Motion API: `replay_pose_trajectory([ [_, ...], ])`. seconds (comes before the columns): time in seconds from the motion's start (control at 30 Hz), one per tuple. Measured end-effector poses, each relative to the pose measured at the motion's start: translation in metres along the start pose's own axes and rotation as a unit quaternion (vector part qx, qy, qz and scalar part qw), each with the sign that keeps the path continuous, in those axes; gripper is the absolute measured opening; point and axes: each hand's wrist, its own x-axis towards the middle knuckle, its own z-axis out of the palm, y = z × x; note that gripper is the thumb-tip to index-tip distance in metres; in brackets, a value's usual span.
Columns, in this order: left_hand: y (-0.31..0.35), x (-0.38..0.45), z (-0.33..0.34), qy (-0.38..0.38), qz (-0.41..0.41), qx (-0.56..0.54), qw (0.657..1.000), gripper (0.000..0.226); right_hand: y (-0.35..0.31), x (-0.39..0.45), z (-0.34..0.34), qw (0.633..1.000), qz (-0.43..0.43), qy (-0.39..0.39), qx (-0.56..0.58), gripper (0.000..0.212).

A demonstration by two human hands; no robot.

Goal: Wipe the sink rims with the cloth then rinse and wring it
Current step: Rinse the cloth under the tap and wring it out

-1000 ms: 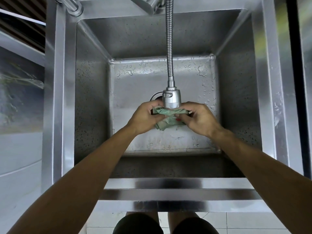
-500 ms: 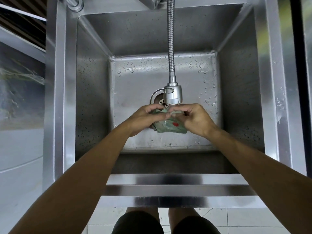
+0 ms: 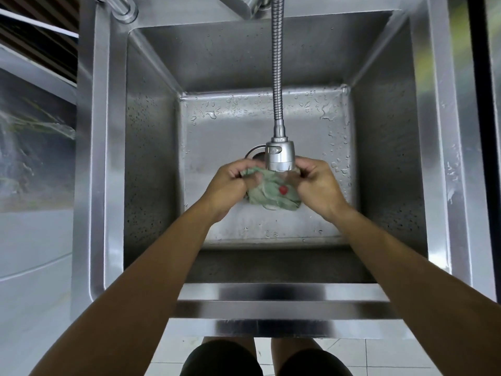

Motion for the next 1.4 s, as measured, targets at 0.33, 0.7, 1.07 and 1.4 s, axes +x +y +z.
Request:
replay_pose_trajectory([
  [0.33, 0.021, -0.026, -0.015, -0.15, -0.061, 0.098, 0.982, 0.021, -0.019, -0.058, -0.031, 0.997, -0.004, -0.049, -0.056, 0.044],
  [0.7, 0.154, 0.038, -0.013, 0.1, 0.067, -0.056, 0.991, 0.012, -0.098, -0.053, -0.04, 0.967, -0.153, -0.118, -0.166, 0.042],
  [1.07, 0.172, 0.078, -0.002, 0.188, 0.126, -0.129, 0.965, 0.043, -0.117, -0.037, -0.023, 0.992, -0.058, -0.087, -0.07, 0.031],
  [1.4, 0.157, 0.1, -0.019, 0.293, 0.416, 0.183, 0.841, 0.038, -0.109, -0.03, -0.01, 0.998, -0.032, -0.052, -0.033, 0.033],
])
